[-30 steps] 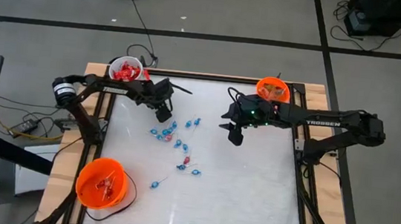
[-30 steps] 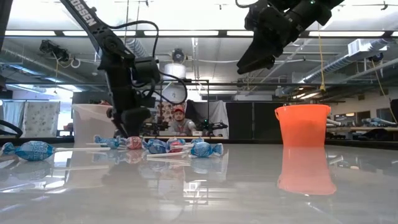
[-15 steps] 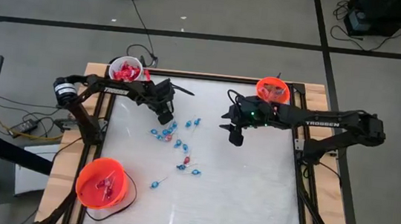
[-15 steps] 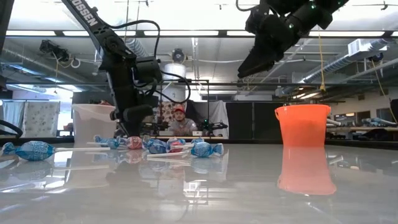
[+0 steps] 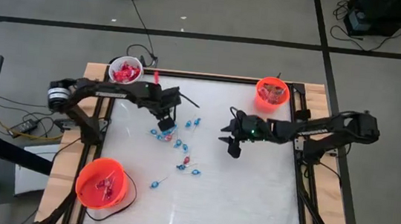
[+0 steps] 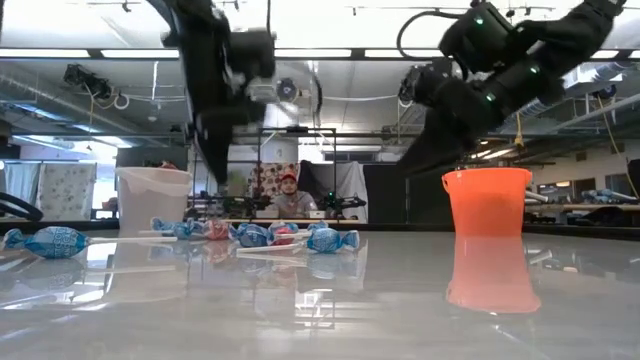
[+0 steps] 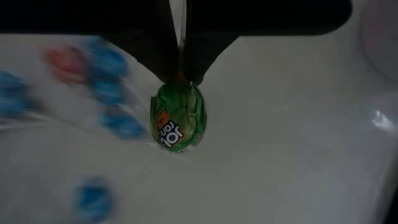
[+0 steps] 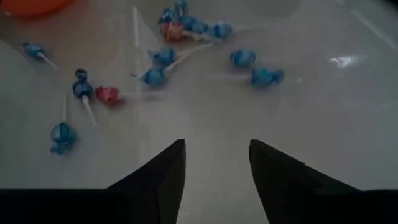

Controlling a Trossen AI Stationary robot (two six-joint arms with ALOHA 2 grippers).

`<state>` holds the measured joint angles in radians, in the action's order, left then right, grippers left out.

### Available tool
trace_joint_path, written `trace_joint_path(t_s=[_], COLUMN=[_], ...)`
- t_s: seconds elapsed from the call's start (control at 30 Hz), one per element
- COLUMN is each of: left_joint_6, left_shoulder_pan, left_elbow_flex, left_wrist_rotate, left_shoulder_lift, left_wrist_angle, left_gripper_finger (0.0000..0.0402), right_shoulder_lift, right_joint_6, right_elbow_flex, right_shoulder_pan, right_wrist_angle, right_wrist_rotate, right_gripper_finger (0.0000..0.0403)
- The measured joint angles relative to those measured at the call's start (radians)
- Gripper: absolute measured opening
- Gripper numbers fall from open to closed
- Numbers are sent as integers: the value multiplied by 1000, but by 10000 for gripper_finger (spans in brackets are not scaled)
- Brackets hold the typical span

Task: Sort candy by brand, put in halloween buckets
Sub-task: Put the green lollipop into the bottom orange bucket

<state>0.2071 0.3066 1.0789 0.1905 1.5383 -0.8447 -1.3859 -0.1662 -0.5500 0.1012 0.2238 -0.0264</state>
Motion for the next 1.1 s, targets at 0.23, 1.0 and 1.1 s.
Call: trace_joint_path(t_s=[0.23,1.0,1.1], left_joint_6=[198,1031,1057], left_shoulder_pan=[-201,-1083,-1115], left_elbow_flex=[65,26,-4], left_wrist_rotate=[84,-289,-301], left_shoulder_lift=[-198,-360,-299], left_wrist_angle=[-204,-310,-274], left_gripper_finger=[20,23,37], right_shoulder_lift=[-61,-183,-183], right_joint_6=[-137,-314,-335], right_elbow_flex=[86,99,98], right_shoulder_pan=[-148,-310,-310], right_wrist_angle=[119,433,428], right_wrist_rotate=[-150,-237,-267], right_gripper_finger=[174,167,167])
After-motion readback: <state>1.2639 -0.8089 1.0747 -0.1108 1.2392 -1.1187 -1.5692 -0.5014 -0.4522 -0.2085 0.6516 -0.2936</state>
